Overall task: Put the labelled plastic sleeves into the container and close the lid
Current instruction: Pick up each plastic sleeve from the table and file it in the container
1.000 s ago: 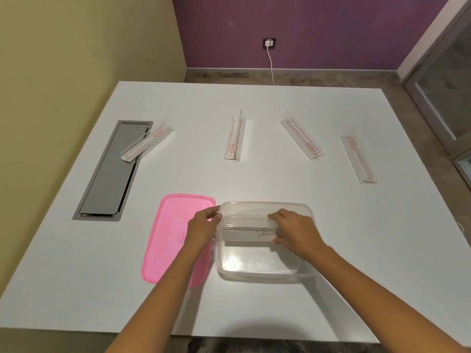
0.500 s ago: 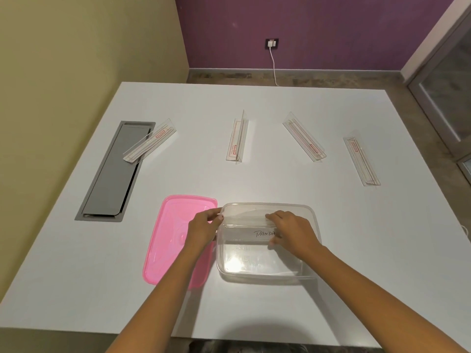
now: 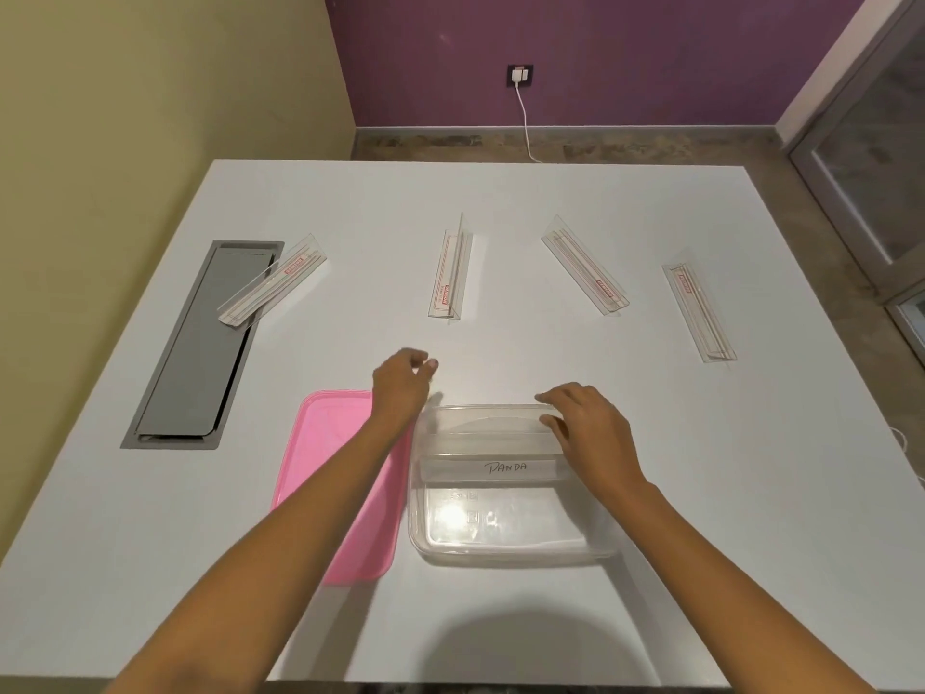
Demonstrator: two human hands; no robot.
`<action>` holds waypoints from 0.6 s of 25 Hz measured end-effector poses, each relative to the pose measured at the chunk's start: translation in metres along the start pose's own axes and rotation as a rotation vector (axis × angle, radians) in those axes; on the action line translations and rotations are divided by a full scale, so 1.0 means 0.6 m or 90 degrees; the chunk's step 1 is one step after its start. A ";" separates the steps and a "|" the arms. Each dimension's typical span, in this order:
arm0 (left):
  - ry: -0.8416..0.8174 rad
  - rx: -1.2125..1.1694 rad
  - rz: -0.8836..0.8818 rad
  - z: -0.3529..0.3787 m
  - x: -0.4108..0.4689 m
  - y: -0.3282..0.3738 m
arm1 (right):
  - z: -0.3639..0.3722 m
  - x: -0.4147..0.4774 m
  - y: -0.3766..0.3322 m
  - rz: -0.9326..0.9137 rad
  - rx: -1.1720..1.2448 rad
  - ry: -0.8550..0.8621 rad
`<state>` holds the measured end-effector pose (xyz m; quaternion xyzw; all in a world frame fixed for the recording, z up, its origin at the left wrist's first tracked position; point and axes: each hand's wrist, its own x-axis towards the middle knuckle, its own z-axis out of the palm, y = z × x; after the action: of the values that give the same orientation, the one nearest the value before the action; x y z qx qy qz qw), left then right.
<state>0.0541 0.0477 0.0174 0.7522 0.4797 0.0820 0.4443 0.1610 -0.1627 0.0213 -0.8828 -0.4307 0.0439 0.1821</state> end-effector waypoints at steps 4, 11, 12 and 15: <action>0.056 0.058 0.013 0.024 0.102 0.044 | 0.002 0.009 0.008 -0.017 -0.002 -0.003; -0.004 0.085 -0.113 0.065 0.235 0.094 | -0.003 0.027 0.017 -0.025 0.000 -0.057; -0.008 0.079 -0.119 0.071 0.245 0.096 | -0.002 0.027 0.019 -0.024 0.009 -0.064; -0.025 0.033 -0.127 0.081 0.262 0.090 | 0.000 0.026 0.021 -0.020 0.032 -0.062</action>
<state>0.1985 0.1363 -0.0185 0.7135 0.5452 0.0099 0.4400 0.1804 -0.1579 0.0181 -0.8678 -0.4519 0.0945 0.1837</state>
